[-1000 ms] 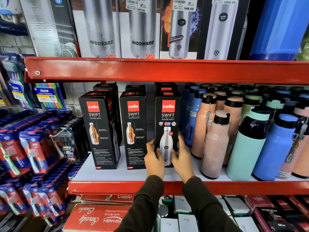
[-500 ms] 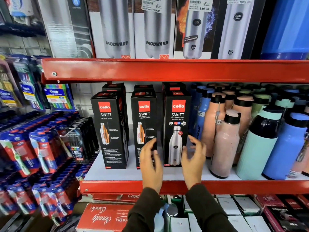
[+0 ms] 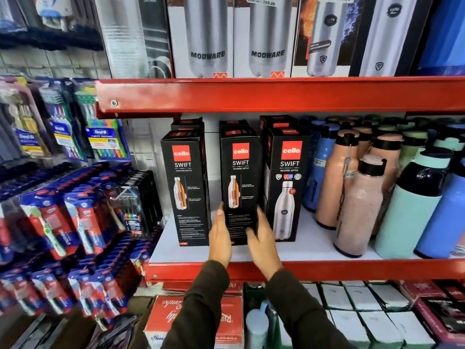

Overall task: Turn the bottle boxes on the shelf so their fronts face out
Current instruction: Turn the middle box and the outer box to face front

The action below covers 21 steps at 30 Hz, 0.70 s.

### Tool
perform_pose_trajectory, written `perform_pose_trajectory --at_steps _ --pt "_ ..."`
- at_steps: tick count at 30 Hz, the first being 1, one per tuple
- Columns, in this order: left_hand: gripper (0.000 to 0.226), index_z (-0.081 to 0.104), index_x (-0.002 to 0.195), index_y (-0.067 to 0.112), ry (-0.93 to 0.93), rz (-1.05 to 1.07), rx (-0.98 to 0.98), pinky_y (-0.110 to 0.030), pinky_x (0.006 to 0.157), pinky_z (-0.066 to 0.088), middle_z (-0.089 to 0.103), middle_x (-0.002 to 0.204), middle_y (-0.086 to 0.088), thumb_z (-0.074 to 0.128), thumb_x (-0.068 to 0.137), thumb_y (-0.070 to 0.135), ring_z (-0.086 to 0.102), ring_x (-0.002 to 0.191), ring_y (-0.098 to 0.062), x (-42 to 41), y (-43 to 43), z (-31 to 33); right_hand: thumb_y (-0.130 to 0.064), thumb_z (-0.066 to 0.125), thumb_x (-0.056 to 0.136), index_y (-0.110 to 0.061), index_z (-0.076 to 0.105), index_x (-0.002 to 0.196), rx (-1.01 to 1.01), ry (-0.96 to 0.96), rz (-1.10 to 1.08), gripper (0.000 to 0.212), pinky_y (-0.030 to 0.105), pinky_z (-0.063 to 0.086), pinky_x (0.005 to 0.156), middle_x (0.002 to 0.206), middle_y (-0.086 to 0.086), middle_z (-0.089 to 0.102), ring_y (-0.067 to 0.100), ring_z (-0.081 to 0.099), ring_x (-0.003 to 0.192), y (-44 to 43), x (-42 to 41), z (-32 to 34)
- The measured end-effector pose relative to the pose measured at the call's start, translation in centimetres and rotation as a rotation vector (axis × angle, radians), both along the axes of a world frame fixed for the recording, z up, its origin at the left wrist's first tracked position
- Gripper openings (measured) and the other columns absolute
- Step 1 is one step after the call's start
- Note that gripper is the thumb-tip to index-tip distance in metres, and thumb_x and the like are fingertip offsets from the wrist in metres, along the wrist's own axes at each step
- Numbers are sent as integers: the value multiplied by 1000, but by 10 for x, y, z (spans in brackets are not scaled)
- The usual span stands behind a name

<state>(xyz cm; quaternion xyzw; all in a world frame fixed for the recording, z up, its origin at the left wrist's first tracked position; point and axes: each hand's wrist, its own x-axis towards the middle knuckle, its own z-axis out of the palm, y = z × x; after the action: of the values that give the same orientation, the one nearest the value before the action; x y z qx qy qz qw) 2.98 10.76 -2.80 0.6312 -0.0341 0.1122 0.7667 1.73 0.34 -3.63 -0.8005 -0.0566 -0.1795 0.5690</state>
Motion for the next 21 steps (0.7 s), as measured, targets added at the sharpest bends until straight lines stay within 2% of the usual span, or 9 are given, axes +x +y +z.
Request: perform_pose_trajectory --at_steps 2,6,11,13,15,16,18,19,21 --pt "39 42 134 42 -5 -11 -23 -32 118 27 50 137 12 27 99 51 44 134 -9 0 4 0 1 52 89 -23 33 148 8 1 1 67 37 35 117 143 -3 49 7 44 133 -1 -1 1" --pt "40 54 131 33 -45 5 -74 -33 114 37 60 134 1 28 102 43 54 126 -11 -8 7 5 -14 71 74 -28 39 140 -5 -25 -48 75 36 46 108 131 -4 59 8 55 125 -1 -2 5" --pt "43 69 119 21 -121 85 -75 -41 104 50 73 107 19 36 101 41 63 115 -1 -20 10 5 -33 89 61 -27 42 135 21 -43 -132 87 36 51 103 125 -7 63 9 59 119 1 -1 11" --pt "39 68 121 17 -160 108 -67 -37 102 51 73 108 19 39 101 35 64 115 -2 -24 11 4 -41 89 56 -25 43 134 51 -31 -142 91 40 51 102 124 -5 63 11 60 118 2 -1 12" --pt "35 64 125 20 -212 158 -20 -28 104 48 70 118 13 41 101 30 61 119 -3 -24 11 2 -46 87 51 -23 42 136 82 -17 -150 99 41 50 103 126 -3 62 12 59 119 1 -1 13" --pt "35 61 129 20 -243 196 40 -22 106 45 66 126 11 40 102 26 57 124 -1 -23 10 3 -44 87 50 -23 42 136 88 -10 -156 99 38 50 104 126 -5 61 8 59 118 0 -1 13" --pt "39 50 139 19 -269 244 142 -10 109 34 53 141 10 37 103 19 45 134 1 -19 11 4 -28 89 57 -27 43 130 94 -4 -144 86 17 48 99 119 -16 59 -13 54 112 -4 -4 15" --pt "41 44 143 19 -264 237 161 -8 111 30 47 146 10 36 103 18 39 137 1 -16 11 6 -19 89 62 -32 40 126 98 -7 -121 81 6 44 91 114 -25 54 -25 50 106 -6 -4 16" --pt "45 36 148 18 -232 168 178 -13 113 28 41 150 8 34 103 19 35 140 -3 -10 12 7 -10 85 68 -37 33 127 93 -19 -77 84 -5 37 80 113 -36 43 -38 40 98 -12 -5 17"
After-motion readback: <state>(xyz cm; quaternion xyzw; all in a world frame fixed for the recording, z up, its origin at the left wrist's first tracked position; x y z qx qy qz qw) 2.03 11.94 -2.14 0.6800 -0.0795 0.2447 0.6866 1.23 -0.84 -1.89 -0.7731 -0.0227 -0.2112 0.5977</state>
